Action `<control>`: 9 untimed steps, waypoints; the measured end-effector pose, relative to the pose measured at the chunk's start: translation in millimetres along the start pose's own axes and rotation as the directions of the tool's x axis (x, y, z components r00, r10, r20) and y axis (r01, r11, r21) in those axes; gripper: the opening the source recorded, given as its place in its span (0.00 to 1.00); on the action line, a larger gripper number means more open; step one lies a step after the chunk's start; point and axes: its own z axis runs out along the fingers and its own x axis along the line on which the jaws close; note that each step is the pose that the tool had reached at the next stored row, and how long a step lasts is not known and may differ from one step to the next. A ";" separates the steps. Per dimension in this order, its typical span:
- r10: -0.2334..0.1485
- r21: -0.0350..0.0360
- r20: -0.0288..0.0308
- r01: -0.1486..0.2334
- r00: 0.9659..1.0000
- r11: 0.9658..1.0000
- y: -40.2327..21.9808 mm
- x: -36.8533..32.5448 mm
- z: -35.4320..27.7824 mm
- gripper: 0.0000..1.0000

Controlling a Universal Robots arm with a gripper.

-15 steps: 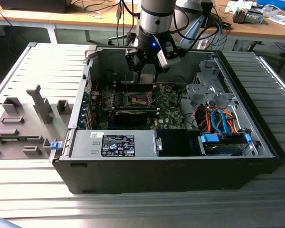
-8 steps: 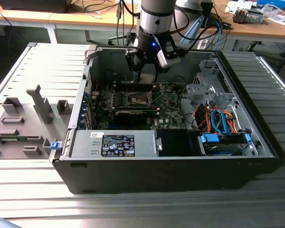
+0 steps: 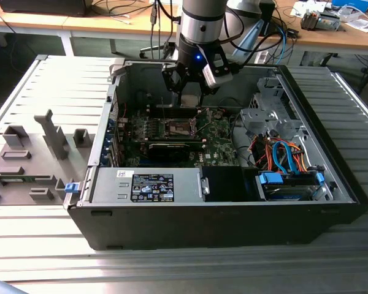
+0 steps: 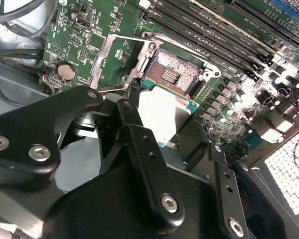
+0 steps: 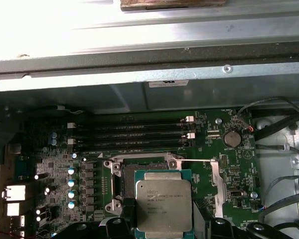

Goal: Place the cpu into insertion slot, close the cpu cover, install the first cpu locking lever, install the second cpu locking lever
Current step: 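Place the cpu into insertion slot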

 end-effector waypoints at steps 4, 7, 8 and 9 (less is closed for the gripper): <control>0.007 0.000 0.001 -0.007 1.000 1.000 0.0 0.0 0.0 0.54; 0.012 0.000 0.001 -0.012 1.000 1.000 0.0 0.0 0.0 0.54; 0.014 0.000 0.001 -0.014 1.000 1.000 0.0 0.0 0.0 0.54; 0.017 0.000 0.002 -0.017 1.000 1.000 0.0 0.0 0.0 0.54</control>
